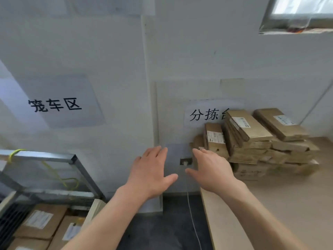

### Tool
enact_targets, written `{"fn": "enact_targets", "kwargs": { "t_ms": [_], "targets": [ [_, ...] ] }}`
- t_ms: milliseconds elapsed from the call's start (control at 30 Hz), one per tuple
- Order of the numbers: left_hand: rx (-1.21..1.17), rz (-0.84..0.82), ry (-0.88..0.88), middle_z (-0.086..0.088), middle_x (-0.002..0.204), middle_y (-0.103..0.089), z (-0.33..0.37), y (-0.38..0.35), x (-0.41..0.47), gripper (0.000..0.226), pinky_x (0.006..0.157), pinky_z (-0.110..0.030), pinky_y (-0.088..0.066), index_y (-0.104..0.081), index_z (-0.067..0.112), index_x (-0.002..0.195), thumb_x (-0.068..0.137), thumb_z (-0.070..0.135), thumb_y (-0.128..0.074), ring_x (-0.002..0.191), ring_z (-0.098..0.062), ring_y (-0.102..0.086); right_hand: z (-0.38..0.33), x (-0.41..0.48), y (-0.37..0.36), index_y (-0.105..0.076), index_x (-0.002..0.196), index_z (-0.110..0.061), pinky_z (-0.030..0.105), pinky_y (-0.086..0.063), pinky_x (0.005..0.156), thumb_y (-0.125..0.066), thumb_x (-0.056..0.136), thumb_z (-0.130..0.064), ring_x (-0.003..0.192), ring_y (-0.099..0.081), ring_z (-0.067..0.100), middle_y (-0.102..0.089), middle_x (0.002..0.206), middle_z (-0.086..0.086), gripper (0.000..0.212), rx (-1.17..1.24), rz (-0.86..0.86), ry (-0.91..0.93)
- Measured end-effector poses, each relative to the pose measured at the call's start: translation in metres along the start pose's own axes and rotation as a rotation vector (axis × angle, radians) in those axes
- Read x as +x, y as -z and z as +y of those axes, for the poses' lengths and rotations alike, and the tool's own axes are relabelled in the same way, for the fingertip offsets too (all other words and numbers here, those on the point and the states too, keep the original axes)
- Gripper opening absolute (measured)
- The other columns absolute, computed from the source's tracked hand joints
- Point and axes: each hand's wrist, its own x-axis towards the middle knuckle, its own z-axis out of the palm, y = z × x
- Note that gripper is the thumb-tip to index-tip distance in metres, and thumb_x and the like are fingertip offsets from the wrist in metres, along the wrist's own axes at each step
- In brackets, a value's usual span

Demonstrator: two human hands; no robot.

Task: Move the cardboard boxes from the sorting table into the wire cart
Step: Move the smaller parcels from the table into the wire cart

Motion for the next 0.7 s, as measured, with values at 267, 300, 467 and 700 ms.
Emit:
{"fn": "enact_targets", "kwargs": {
  "t_ms": [267, 300, 467, 700],
  "targets": [
    [-0.055, -0.038, -0.137, 0.003, 0.164, -0.023, 0.031, -0.012, 0.051, 0.090, 0.118, -0.037, -0.027, -0.021, 0.023, 0.158, 0.087, 0.068, -0.054, 0.150, -0.018, -0.020, 0.045, 0.002, 0.011, -0.051, 0.114, -0.028, 0.038, -0.045, 0.080, -0.060, 0.087, -0.059, 0.113, -0.057, 0.024, -0.060, 0.117, -0.004, 0.042, -0.020, 0.013, -0.153],
    [-0.062, -0.038, -0.159, 0.003, 0.164, -0.024, 0.034, -0.014, 0.058, 0.090, 0.118, -0.036, -0.026, -0.022, 0.023, 0.158, 0.087, 0.068, -0.054, 0.150, -0.017, -0.020, 0.050, 0.003, 0.012, -0.053, 0.123, -0.027, 0.039, -0.048, 0.085, -0.060, 0.087, -0.059, 0.117, -0.057, 0.024, -0.060, 0.122, -0.003, 0.049, -0.018, 0.023, -0.182],
    [-0.123, -0.057, -0.235, 0.004, 0.164, -0.023, 0.045, -0.022, 0.100, 0.091, 0.118, -0.038, -0.026, -0.019, 0.024, 0.159, 0.088, 0.066, -0.056, 0.150, -0.016, -0.021, 0.072, 0.017, 0.019, -0.053, 0.132, -0.026, 0.043, -0.050, 0.097, -0.060, 0.087, -0.060, 0.125, -0.055, 0.023, -0.062, 0.127, -0.001, 0.057, -0.024, 0.069, -0.314],
    [-0.240, -0.101, -0.345, 0.003, 0.156, -0.038, 0.055, -0.030, 0.157, 0.086, 0.110, -0.037, -0.037, -0.028, 0.023, 0.155, 0.086, 0.063, -0.061, 0.141, -0.018, -0.037, 0.091, 0.044, 0.032, -0.057, 0.123, -0.025, 0.042, -0.051, 0.092, -0.061, 0.084, -0.060, 0.120, -0.057, 0.021, -0.063, 0.123, -0.002, 0.052, -0.019, 0.116, -0.497]
  ]
}}
